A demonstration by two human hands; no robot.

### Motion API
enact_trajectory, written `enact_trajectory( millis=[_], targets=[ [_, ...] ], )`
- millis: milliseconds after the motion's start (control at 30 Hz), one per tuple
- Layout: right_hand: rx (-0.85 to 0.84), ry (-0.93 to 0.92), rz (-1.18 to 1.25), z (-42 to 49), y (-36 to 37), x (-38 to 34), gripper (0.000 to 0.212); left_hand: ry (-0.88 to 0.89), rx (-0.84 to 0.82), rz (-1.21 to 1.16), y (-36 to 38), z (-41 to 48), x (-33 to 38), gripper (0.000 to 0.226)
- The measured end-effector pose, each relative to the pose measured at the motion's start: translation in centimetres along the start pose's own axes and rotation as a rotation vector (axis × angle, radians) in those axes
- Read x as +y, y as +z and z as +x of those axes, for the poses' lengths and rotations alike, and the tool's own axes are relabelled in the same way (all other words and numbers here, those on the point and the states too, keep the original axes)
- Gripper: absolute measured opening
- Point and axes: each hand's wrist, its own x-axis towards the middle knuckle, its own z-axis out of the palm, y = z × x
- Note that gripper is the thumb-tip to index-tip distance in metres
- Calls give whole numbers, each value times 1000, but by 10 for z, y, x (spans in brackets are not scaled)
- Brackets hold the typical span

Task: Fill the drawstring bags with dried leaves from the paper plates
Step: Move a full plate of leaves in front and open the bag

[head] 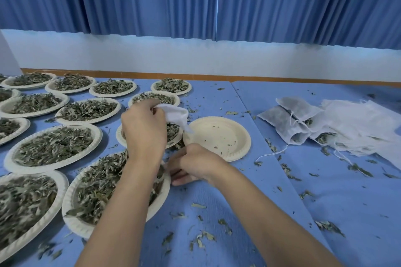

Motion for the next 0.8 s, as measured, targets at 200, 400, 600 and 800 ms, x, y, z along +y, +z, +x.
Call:
enact_trajectory(
  millis=[200, 400, 600, 800],
  targets=[
    [-7, 31, 40, -3, -2, -2, 11, -5, -13, -7, 0, -2, 4, 32],
    [125, 29, -96, -12, -31, -8, 22, -56, -34, -37, -1, 1, 6, 32],
    [153, 9, -32, -23, -68, -15, 21, -93, -20, -114, -7, 6, 9, 31],
    [414, -54, 305, -25, -113, -2, 8, -106, 52, -151, -1, 6, 14, 29]
  ],
)
